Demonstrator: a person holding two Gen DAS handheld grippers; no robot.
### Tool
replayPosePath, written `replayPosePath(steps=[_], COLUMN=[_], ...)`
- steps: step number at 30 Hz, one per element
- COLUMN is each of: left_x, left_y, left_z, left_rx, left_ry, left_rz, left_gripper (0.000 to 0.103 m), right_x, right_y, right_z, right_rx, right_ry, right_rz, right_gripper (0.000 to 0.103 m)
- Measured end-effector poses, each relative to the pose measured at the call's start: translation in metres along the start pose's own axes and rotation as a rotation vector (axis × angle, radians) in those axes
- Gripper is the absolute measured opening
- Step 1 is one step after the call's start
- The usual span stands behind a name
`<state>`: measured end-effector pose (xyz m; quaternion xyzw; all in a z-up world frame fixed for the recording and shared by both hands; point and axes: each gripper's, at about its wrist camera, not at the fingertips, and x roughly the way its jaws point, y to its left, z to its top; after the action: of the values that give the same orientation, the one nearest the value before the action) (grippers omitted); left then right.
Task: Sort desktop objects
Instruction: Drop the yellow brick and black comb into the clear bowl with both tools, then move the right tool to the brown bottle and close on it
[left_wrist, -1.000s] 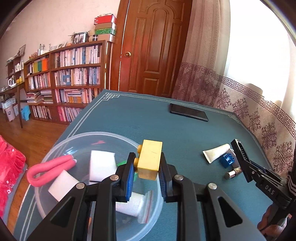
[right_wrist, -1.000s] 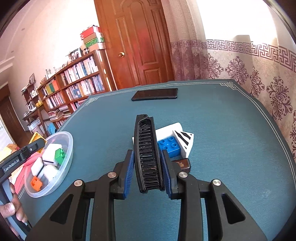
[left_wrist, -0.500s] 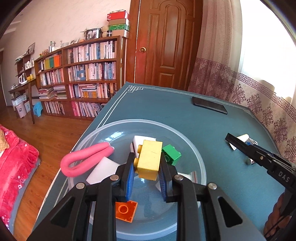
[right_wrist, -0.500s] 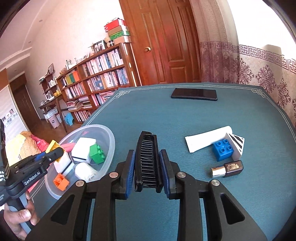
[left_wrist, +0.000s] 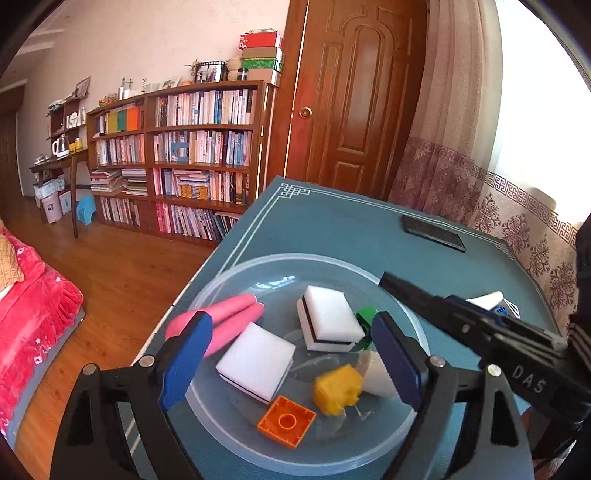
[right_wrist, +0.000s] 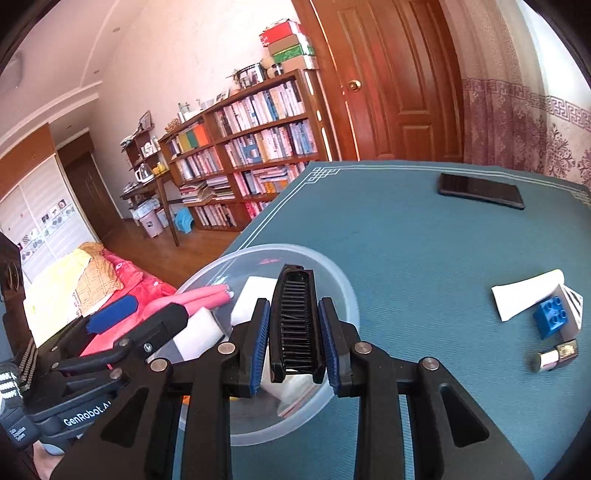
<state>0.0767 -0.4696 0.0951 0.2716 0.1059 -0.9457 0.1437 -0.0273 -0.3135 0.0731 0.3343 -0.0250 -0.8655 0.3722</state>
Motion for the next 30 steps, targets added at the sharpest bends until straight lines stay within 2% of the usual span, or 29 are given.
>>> replayPosePath(steps=[5, 11, 16, 30], left_x=[-0.003, 0.003, 0.002, 0.002], left_y=[0.004, -0.005, -0.013, -0.04], left_z=[0.003, -0.002, -0.004, -0.012], left_rx=[-0.003, 0.027, 0.052, 0.111], left_ry=[-0.018, 0.007, 0.002, 0.032], left_rz=[0.017, 0.016, 0.034, 0.021], left_gripper=[0.091, 0.092, 0.102, 0.102], right_x=[0.004, -0.003, -0.009, -0.034], right_y=[-0.002, -0.017, -0.029, -0.064], right_z=[-0.01, -0.015, -0.022, -0.034], right_rx=[-0.002, 0.028, 0.042, 0.11], right_ry=[0.019, 0.015, 0.009, -0.007], right_rz=[0.009, -0.013, -0.049, -0.119], right_gripper=[0.047, 0.048, 0.048, 0.05])
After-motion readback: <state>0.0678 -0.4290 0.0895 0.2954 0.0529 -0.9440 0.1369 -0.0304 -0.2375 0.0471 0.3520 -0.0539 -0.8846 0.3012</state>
